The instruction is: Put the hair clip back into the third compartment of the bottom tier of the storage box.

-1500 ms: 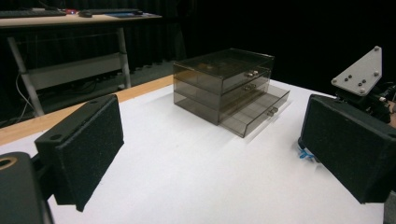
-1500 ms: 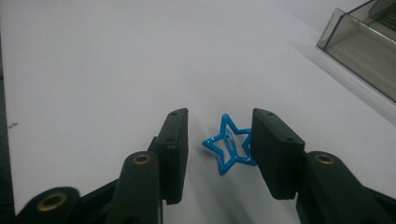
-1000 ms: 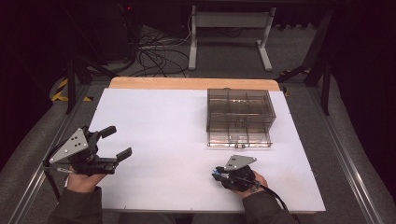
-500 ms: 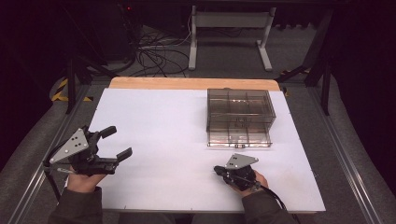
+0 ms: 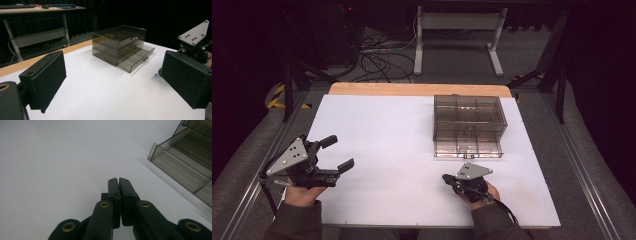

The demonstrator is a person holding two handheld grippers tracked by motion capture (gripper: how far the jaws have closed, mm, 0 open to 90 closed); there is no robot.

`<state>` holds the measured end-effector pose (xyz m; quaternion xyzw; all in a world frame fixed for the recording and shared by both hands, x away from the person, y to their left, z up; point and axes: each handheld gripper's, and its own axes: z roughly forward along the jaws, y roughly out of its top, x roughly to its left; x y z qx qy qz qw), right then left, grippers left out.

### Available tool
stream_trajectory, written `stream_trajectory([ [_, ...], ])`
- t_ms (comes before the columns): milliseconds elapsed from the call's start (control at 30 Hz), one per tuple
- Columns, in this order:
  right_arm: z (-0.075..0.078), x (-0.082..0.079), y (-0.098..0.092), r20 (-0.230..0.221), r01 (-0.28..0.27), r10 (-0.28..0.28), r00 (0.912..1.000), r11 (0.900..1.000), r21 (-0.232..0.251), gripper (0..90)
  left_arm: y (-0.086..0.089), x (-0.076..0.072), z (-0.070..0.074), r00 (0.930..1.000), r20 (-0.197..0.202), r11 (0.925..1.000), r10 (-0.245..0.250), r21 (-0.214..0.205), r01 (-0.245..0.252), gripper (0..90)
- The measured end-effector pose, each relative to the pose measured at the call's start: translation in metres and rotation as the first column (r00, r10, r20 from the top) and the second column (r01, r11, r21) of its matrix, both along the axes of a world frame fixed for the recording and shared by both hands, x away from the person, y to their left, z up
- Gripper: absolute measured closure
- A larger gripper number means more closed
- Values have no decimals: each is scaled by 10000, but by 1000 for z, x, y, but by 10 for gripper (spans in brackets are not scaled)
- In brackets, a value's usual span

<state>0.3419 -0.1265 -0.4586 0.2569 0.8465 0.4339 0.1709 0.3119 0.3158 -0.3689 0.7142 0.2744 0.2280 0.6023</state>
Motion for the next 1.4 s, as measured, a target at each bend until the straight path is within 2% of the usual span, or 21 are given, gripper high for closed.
stream_trajectory([
  [600,5,3,-6,199,200,-211,9996,9984,525,891,0,1,-1,10000,-5,10000,-1,20,1,66],
  [900,9,5,-10,257,243,-265,9993,9962,841,891,-2,0,-2,9999,67,9999,-156,-50,156,66],
  [1400,14,11,-18,419,450,-505,9978,9914,1226,891,-1,1,-3,9999,19,9999,-105,33,105,66],
])
